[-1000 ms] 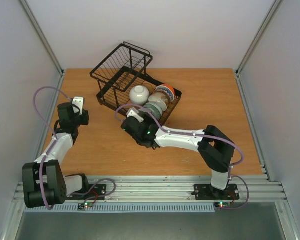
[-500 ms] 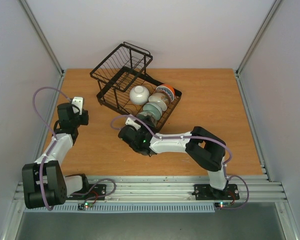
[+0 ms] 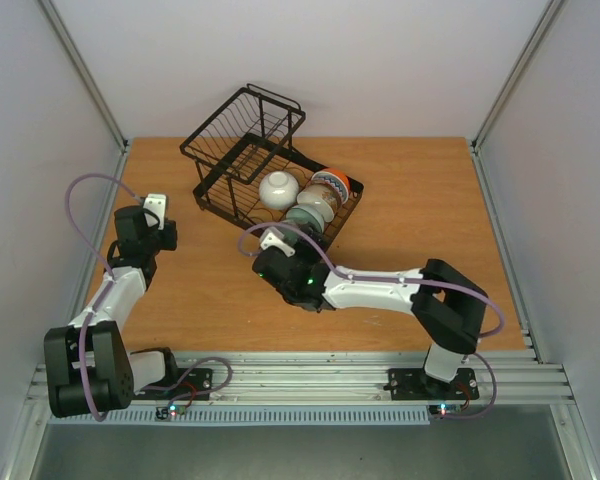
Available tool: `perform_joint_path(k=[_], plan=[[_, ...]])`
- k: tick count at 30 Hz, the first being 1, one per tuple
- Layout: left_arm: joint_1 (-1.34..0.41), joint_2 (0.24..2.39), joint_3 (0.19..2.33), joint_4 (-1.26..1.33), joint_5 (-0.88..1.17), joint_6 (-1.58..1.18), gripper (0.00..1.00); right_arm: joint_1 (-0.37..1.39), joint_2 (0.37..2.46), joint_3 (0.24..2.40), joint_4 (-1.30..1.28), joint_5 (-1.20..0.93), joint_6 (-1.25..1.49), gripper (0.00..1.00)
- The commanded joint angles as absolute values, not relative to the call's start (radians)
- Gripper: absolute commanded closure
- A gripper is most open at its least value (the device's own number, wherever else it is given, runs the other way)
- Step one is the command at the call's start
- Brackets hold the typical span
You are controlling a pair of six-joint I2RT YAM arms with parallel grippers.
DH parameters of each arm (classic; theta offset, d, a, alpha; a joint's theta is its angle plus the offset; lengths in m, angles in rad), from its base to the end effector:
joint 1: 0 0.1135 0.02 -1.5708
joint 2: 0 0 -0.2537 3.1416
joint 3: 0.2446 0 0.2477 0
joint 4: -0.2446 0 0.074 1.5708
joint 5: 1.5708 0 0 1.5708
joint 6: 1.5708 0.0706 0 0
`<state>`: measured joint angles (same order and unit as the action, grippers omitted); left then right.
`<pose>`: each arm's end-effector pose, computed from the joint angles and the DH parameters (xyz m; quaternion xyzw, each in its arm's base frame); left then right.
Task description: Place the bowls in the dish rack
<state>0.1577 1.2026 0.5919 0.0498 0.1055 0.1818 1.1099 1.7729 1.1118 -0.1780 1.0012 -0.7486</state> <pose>0.2797 0.0370 0.1848 0.0360 0.8736 0.0361 0.4839 0.2188 0.3070 0.1784 -0.5536 0.6278 -0.3845 0.3893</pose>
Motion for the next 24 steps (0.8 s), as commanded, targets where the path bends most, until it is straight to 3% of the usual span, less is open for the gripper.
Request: perform_joint_path(k=[1,15,24], plan=[[0.167,1.187,0.585,0.108,0.114,0.166,1.0,1.112,1.662,1.083,-0.165,0.897,-0.706,0.01],[0.167,1.154,0.565,0.118,0.137,0.172,0.99,1.065,1.277,1.072,-0.577,0.691,-0.413,0.01],[0.169,1.08,0.535,0.13,0.196,0.17,0.96,0.793,1.044,0.934,-0.702,0.441,-0.241,0.01]])
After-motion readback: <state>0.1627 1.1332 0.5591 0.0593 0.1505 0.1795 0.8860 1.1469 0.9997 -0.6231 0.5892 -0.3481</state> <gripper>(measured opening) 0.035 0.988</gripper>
